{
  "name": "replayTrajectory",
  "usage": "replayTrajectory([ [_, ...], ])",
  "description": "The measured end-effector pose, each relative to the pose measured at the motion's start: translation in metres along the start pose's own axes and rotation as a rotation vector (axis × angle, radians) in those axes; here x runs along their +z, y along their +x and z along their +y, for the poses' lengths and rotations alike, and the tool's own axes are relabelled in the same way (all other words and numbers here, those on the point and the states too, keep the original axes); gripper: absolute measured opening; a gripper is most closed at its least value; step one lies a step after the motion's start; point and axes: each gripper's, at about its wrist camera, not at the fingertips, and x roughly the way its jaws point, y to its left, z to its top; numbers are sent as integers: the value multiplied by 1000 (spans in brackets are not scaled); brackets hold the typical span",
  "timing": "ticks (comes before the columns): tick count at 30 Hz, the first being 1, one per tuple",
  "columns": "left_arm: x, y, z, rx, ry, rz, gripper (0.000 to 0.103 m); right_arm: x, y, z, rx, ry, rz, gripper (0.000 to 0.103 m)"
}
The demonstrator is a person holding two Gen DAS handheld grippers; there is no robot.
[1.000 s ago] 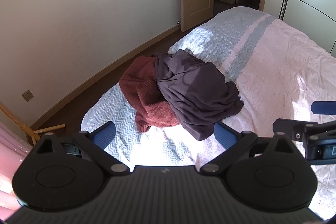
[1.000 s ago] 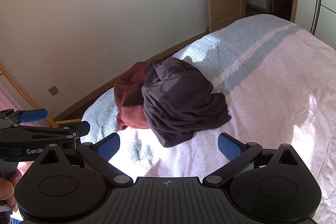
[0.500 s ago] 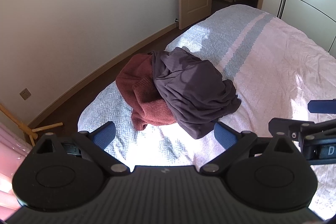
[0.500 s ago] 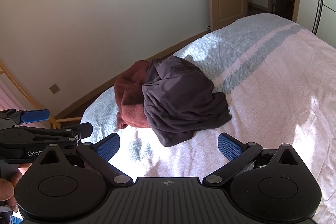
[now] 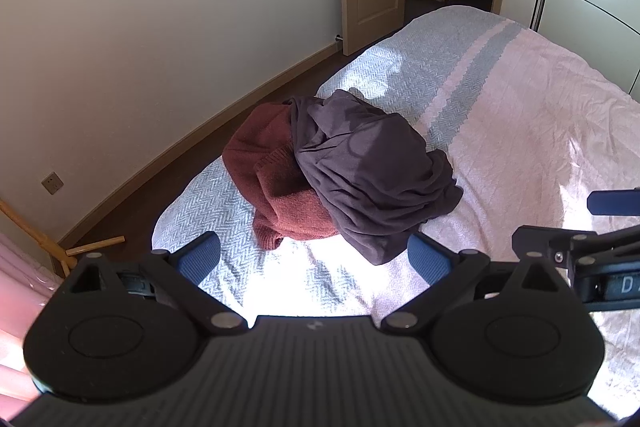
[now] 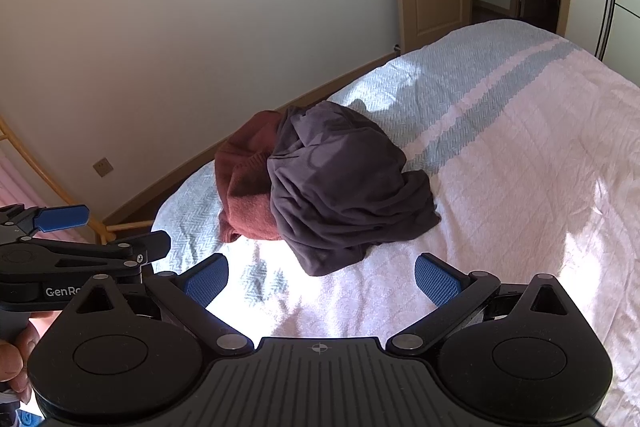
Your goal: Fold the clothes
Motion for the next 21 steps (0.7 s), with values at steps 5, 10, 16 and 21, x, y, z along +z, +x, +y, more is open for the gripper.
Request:
replayTrajectory([
  [5,1,-1,-2,9,2,3,99,1,1,-2,6,1,6,102],
  [10,0,-3,-3,21,-4,7,99,1,0,-4,-6,-19,7,102],
  [16,-5,-7,-8,40,10,-6,99,3,-7,-8,-21,-88,-35,102],
  [21,-15,-9,-6,65,48,-27,99,2,-4,-17,-1,-78,-85,102],
])
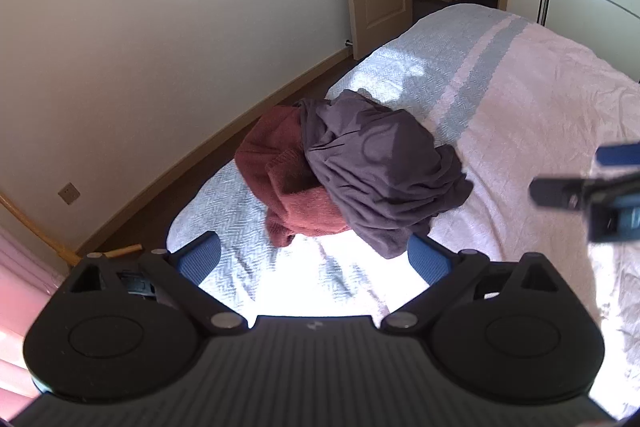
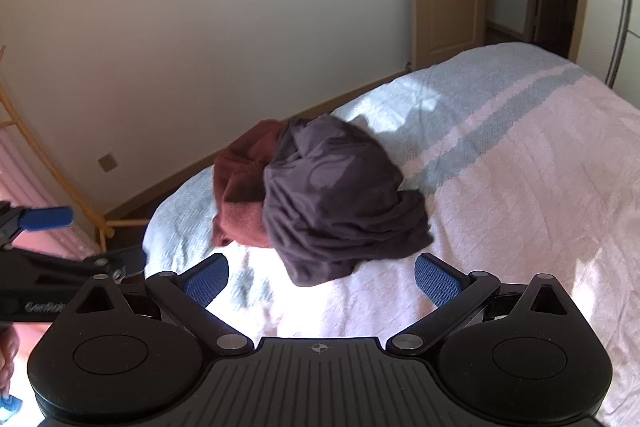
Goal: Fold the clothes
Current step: 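Grasp the dark shirt with the left gripper while the right gripper grasps it too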
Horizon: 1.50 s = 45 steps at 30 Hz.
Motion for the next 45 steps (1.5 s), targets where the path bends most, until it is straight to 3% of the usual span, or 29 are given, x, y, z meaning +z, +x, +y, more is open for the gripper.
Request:
replayTrajectory([
  [3,-5,4,5,3,34,-13,99,-2,0,-2,8,-63,-61,102],
  [8,2,33,13,-54,171,-73,98,-1,20,-8,-16,-113,-63,102],
  [12,21,88,18,-108,316,-99,98,9,49,-21,-63,-82,-68,102],
  [15,38,151,19,-194,429,-73,98,20,90,-30,-90,-58,-4,101],
  [20,56,258,5,-334,685,-55,83,24,182,-24,-90,-152,161,101],
  [22,57,294,0,-375,768,-56,67,21,220,-19,-88,-198,191,101],
  [27,52,352,-3,-495,835,-67,73,9,306,-7,-56,-361,252,101],
  [29,53,361,-3,-553,824,-57,70,3,333,-6,-64,-415,283,101],
  [30,53,365,-3,-585,818,-49,53,2,342,-8,-53,-418,299,82],
  [31,55,367,-2,-616,806,-36,33,3,348,-13,-32,-406,313,73],
  [32,58,362,-1,-627,793,-38,27,4,350,-17,-17,-391,317,62],
  [33,60,355,-1,-623,783,-55,12,6,347,-22,-9,-371,309,46],
  [35,66,336,-4,-625,777,-100,8,12,332,-31,-11,-324,278,22],
  [40,89,258,-21,-711,796,-213,6,23,237,-72,-79,-181,131,13],
  [45,66,136,-70,-888,879,-300,5,-5,100,-113,-187,-86,24,8],
])
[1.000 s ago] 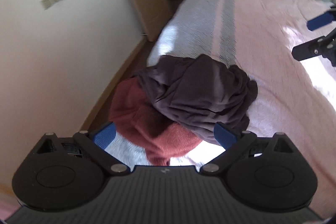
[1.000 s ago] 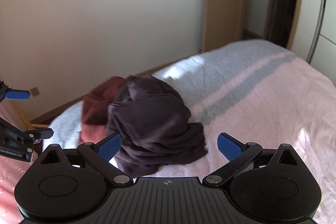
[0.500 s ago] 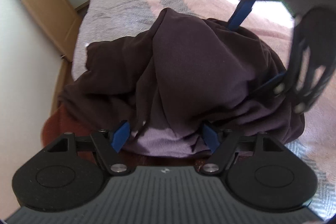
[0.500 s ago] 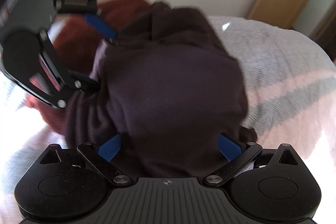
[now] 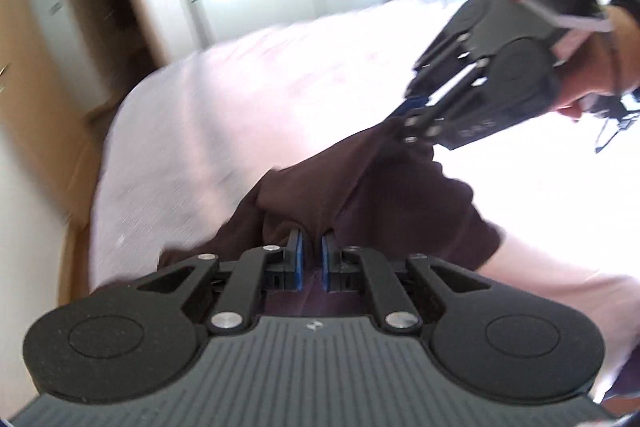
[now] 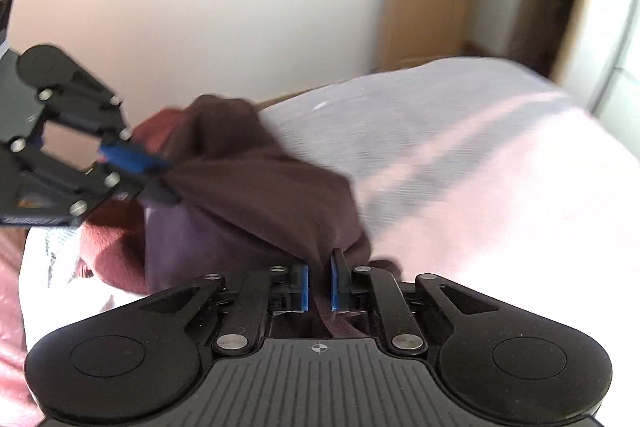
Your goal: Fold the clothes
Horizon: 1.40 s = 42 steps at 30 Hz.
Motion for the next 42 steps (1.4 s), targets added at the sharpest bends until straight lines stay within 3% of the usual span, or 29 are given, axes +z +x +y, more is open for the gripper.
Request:
replayTrajectory([
  [5,52,-6,-143,-232,10,-44,5,-99,-135,-50,-137,107,30,7],
  [8,62,15,-220,-333,-15,-13,7,-172,-193,-77,-241,192,104,8],
  [9,61,21,-240,-345,-13,14,12,-199,-209,-87,-283,225,139,8],
  [10,57,28,-255,-343,-3,53,25,-225,-220,-96,-329,257,187,8],
  [12,49,40,-287,-339,16,130,32,-266,-241,-105,-393,296,242,8],
  [14,37,51,-293,-304,46,201,35,-304,-260,-112,-440,331,274,8],
  [16,22,65,-282,-263,83,259,44,-324,-272,-113,-427,365,288,21],
  [18,17,86,-270,-223,130,301,48,-332,-275,-103,-391,369,291,78],
  [22,5,122,-255,-160,292,305,60,-325,-235,-79,-300,301,313,81],
  [26,-6,168,-244,-215,448,297,61,-331,-185,-54,-259,144,370,81],
  [27,-11,178,-242,-250,478,315,57,-334,-174,-50,-255,110,386,81],
  [28,-15,187,-241,-297,503,347,36,-337,-161,-48,-250,83,411,81],
  [29,-18,192,-239,-340,519,375,23,-342,-148,-49,-240,73,443,80],
  [30,-17,191,-235,-362,516,379,8,-345,-138,-52,-226,77,475,62],
  [31,-14,186,-231,-369,506,365,1,-346,-133,-56,-209,94,494,33],
  [32,-9,179,-224,-376,479,351,0,-343,-136,-61,-196,128,484,3],
  [36,24,136,-183,-389,310,265,0,-319,-190,-75,-178,311,341,3],
  [39,69,97,-149,-366,196,124,0,-294,-249,-78,-198,411,213,2],
  [42,127,74,-128,-334,173,-28,0,-265,-317,-83,-208,504,55,0],
])
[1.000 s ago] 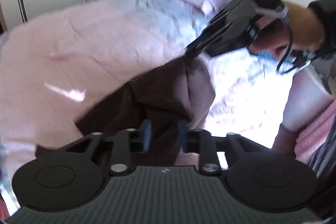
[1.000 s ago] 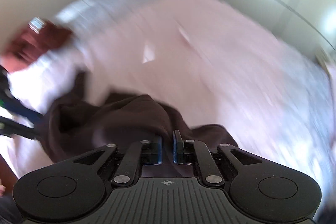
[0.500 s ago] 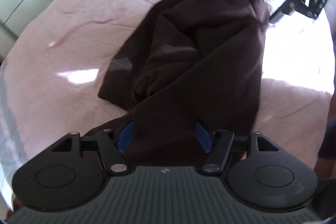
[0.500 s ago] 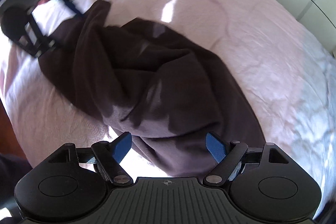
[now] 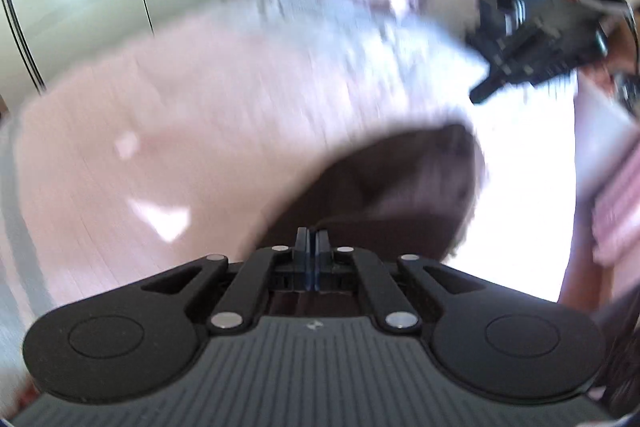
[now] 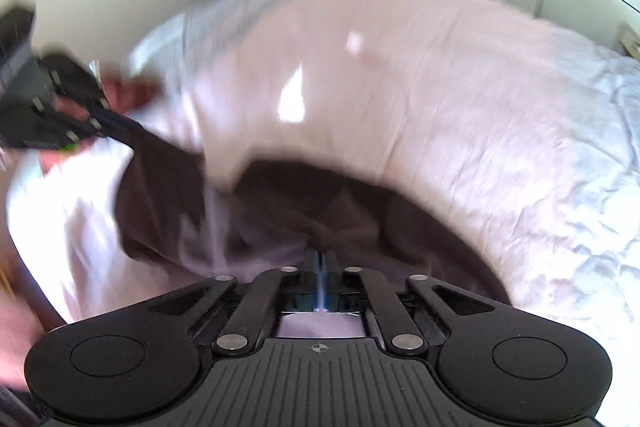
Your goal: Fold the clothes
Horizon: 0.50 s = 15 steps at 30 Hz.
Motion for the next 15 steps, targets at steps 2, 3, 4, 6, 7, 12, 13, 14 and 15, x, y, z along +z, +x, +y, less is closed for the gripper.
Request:
replayTrajectory([
  [2,38,-18,14,29,7,-101,0,21,-41,-6,-18,13,-115,0],
  [3,56,-27,21,44,10,-151,0,34,-61,-9,-51,-9,-175,0],
  [4,75,-30,29,61,9,-190,0,46,-78,-12,-87,-35,-229,0],
  [6,108,-21,44,104,16,-224,0,65,-90,-25,-143,-53,-291,0],
  [7,118,-11,48,118,35,-209,0,71,-84,-33,-166,-56,-300,0],
  [12,97,44,49,111,95,-44,30,41,-28,-19,-143,-80,-189,99],
  [13,79,50,44,98,100,-5,42,27,-5,-8,-105,-85,-150,102],
  [14,58,57,38,83,109,40,43,13,18,3,-64,-95,-110,102],
  [15,37,67,32,71,124,88,43,0,43,11,-33,-110,-61,102],
])
